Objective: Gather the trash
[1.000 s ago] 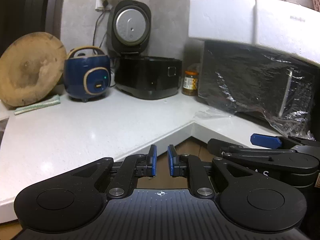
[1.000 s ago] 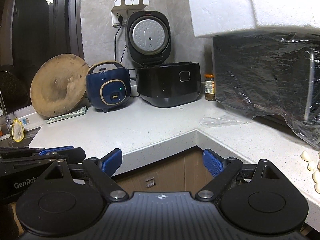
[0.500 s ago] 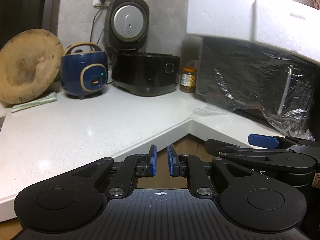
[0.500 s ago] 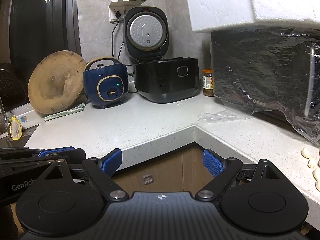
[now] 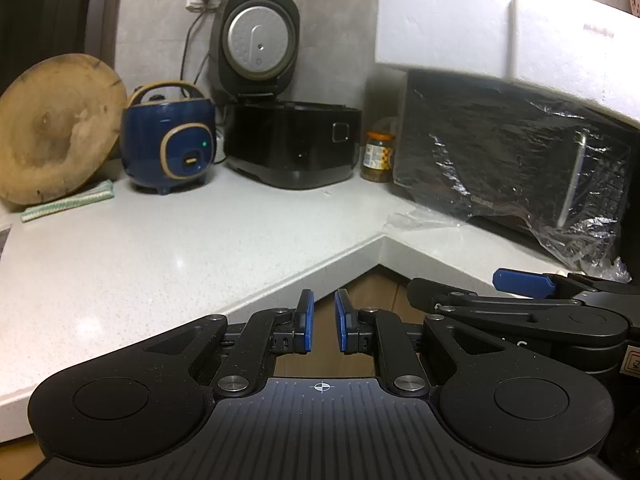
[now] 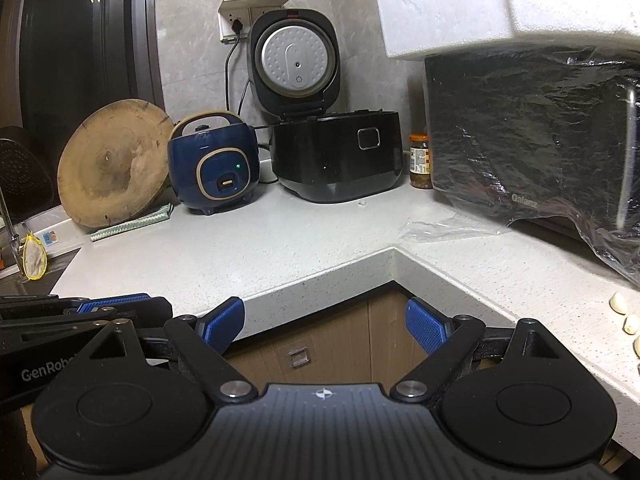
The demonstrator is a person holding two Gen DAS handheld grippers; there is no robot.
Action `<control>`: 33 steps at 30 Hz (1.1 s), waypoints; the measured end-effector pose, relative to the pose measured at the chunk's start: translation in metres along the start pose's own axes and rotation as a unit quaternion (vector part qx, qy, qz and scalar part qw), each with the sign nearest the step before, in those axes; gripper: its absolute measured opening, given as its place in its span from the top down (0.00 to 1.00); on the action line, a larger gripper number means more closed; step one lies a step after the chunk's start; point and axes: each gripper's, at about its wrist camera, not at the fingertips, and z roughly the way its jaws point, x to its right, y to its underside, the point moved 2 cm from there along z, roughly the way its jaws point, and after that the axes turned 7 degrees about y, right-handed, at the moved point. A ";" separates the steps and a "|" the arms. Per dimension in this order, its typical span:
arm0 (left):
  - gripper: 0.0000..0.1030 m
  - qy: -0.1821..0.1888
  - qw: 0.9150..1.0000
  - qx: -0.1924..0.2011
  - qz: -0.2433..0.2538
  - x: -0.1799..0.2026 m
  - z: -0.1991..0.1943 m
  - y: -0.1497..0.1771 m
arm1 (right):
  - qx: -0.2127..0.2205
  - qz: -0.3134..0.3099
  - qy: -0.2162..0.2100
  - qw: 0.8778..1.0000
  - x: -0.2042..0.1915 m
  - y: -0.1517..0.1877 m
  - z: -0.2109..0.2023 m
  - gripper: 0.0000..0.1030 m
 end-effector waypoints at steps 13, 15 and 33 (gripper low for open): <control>0.85 0.005 1.000 -0.003 0.003 -0.001 0.002 0.001 | 0.000 0.000 0.003 1.000 0.004 0.003 0.000 0.14; 0.85 0.006 1.000 -0.003 0.005 -0.002 0.001 0.002 | 0.000 0.001 0.003 1.000 0.005 0.003 0.000 0.14; 0.85 0.003 1.000 0.005 -0.004 -0.006 -0.002 -0.001 | 0.001 -0.005 0.002 1.000 0.002 0.003 -0.001 0.14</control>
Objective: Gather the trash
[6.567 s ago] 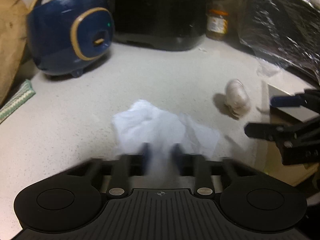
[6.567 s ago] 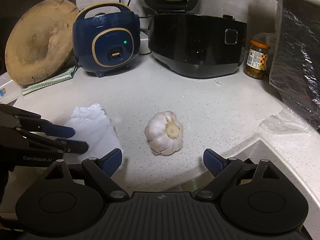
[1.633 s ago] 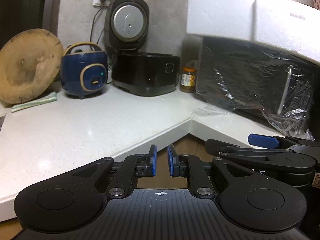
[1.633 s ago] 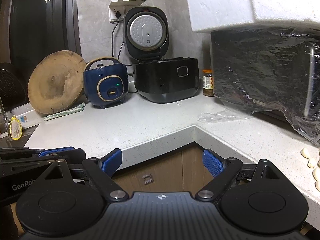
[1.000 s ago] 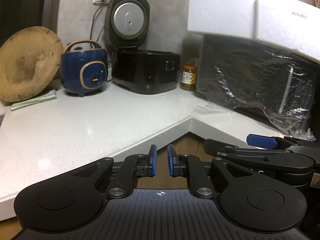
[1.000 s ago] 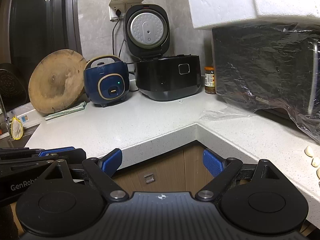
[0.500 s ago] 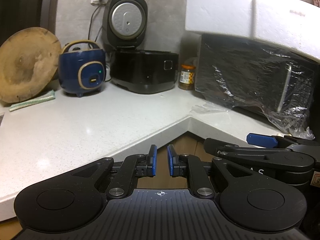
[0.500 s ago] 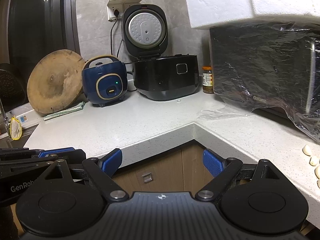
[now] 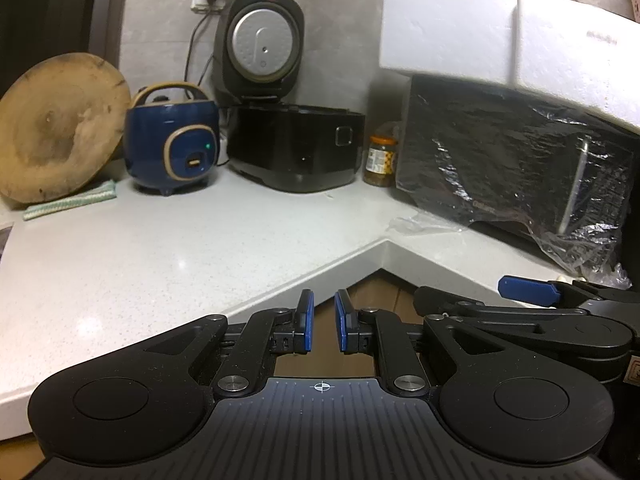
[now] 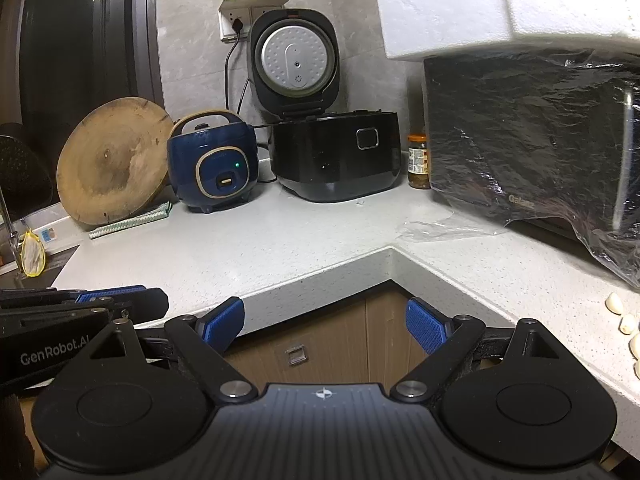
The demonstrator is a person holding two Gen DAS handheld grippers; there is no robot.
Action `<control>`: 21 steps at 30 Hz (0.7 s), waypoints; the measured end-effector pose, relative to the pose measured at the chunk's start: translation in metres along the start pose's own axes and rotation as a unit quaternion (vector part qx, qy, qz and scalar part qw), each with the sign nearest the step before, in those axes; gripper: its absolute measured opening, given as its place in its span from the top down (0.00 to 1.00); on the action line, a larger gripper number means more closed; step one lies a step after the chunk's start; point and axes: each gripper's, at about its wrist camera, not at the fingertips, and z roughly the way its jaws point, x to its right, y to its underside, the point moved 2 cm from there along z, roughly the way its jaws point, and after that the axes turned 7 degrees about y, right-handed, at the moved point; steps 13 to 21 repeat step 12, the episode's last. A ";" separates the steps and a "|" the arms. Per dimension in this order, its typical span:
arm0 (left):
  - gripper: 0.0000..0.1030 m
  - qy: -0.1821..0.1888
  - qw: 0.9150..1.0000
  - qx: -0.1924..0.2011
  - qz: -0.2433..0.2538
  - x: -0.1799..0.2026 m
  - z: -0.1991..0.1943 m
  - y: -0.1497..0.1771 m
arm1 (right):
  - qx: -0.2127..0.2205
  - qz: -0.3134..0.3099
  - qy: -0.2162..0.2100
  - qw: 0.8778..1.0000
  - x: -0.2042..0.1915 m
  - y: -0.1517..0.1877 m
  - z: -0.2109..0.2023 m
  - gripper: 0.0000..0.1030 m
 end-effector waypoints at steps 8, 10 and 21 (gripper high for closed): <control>0.85 -0.016 0.999 -0.006 -0.027 -0.016 0.008 0.001 | -0.004 0.018 -0.023 1.000 0.003 0.001 0.009 0.14; 0.85 -0.022 0.998 -0.014 -0.061 -0.035 0.016 -0.003 | -0.002 0.020 -0.030 0.999 0.004 0.001 0.017 0.13; 0.85 -0.026 0.994 -0.021 -0.100 -0.062 0.027 -0.012 | -0.012 -0.004 -0.020 1.000 0.003 -0.008 0.029 0.12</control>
